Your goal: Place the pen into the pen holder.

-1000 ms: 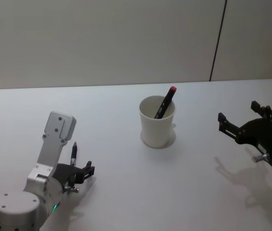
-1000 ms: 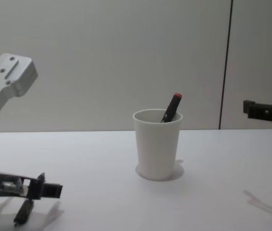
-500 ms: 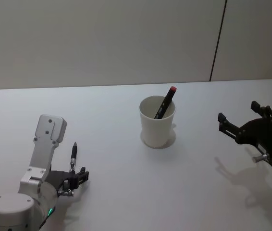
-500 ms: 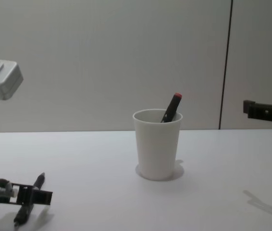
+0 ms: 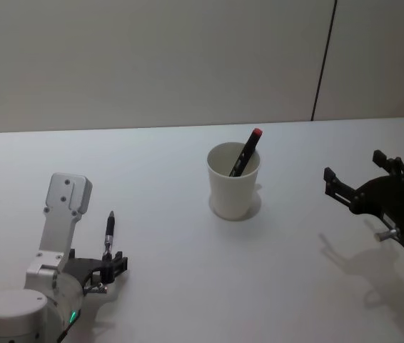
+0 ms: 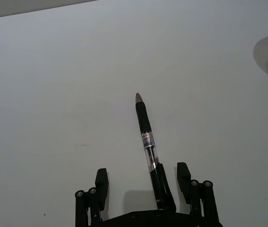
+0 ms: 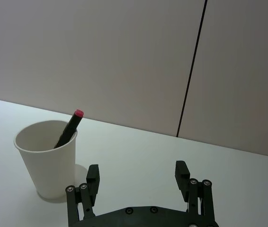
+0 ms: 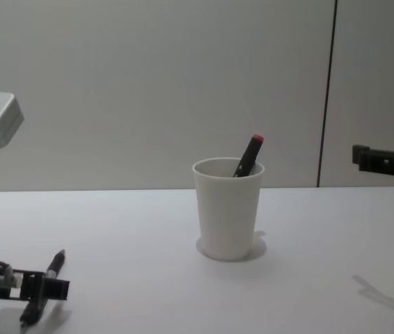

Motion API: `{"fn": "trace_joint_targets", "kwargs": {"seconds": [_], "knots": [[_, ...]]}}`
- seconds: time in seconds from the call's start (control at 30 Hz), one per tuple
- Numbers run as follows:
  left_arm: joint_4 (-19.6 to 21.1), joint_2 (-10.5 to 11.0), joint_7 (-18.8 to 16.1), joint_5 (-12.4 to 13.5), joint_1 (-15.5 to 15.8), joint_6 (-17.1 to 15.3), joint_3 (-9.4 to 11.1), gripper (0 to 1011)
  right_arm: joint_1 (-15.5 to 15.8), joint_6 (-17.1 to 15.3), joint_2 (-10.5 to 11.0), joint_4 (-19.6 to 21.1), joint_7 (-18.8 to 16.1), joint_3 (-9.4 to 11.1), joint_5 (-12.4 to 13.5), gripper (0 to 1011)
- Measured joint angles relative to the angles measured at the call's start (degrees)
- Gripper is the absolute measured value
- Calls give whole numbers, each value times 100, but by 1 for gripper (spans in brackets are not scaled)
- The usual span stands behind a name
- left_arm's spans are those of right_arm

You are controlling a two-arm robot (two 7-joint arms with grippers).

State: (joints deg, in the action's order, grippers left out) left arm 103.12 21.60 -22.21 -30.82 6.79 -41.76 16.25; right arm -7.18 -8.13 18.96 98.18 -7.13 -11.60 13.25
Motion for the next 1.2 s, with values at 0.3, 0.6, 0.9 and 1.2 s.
{"fn": "trace_joint_targets", "kwargs": {"seconds": [0.3,0.6,0.9,1.2], "knots": [[-23,-59,-14,-33,-22,-47,-36,726,0,0,0,0,0,0,0,1001],[-55,-133,-4,-12,-42,-89,-54,481,0,0,0,0,0,0,0,1001],[-73,-190,39,41,-63,-113,-74,419,0,0,0,0,0,0,0,1001],[-83,-223,109,80,-90,-87,-95,358,0,0,0,0,0,0,0,1001]]}}
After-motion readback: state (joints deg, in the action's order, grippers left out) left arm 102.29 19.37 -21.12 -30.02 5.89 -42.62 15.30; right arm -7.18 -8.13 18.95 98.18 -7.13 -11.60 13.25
